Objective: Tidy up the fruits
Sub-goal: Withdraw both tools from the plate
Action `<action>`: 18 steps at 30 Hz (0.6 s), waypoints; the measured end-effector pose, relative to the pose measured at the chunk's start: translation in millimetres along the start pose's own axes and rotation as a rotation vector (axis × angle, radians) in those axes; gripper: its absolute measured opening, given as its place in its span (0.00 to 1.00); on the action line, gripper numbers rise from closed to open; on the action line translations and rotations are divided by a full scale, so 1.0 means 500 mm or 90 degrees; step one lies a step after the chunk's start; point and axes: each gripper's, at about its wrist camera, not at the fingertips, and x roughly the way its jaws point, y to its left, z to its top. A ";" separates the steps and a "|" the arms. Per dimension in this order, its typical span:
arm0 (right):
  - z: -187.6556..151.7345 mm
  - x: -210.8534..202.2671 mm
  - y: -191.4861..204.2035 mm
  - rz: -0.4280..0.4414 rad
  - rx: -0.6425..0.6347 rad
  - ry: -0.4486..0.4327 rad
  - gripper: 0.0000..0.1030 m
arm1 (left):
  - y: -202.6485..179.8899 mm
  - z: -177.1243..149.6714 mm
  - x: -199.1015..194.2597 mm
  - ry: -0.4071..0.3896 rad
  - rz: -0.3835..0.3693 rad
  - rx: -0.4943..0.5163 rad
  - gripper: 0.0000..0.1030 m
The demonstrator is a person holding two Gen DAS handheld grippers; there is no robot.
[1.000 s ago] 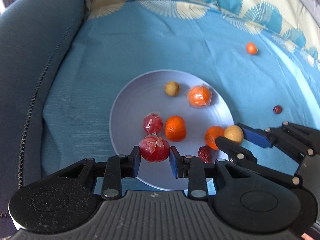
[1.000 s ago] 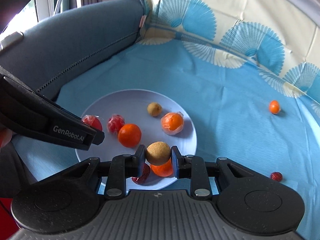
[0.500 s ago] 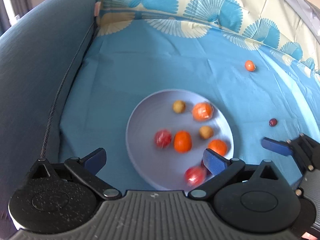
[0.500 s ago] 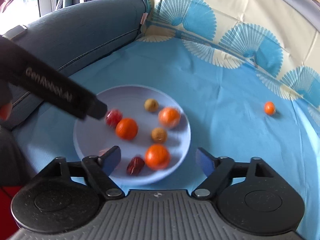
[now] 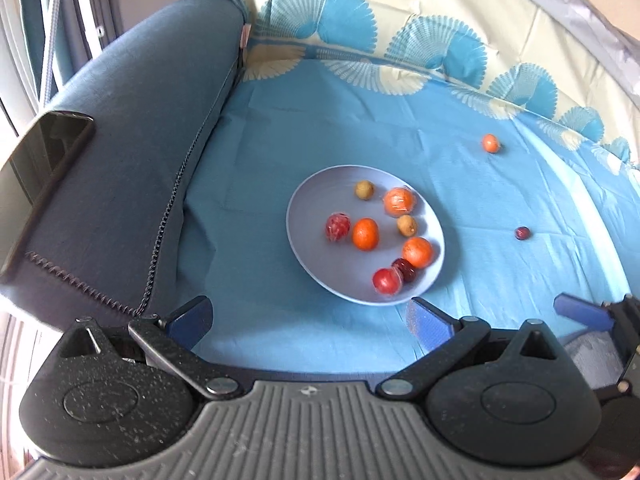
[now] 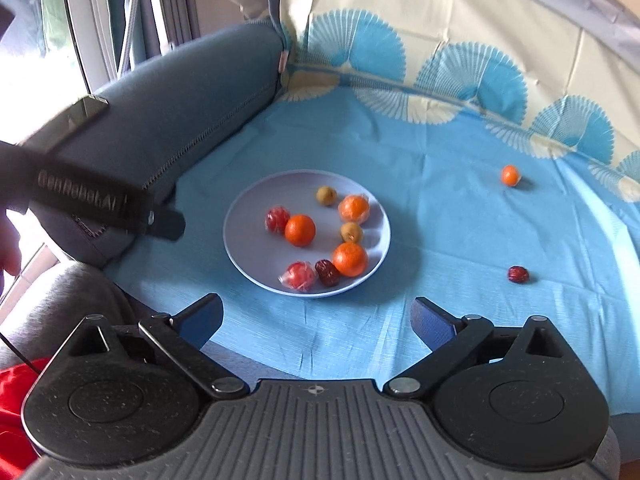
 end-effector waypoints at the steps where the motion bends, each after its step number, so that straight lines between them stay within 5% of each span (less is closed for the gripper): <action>1: -0.002 -0.012 0.002 -0.004 0.001 -0.008 0.97 | -0.003 -0.007 -0.013 -0.007 0.000 0.004 1.00; 18: -0.028 -0.148 0.018 -0.026 -0.014 -0.117 0.97 | -0.045 -0.051 -0.120 -0.071 0.029 0.021 1.00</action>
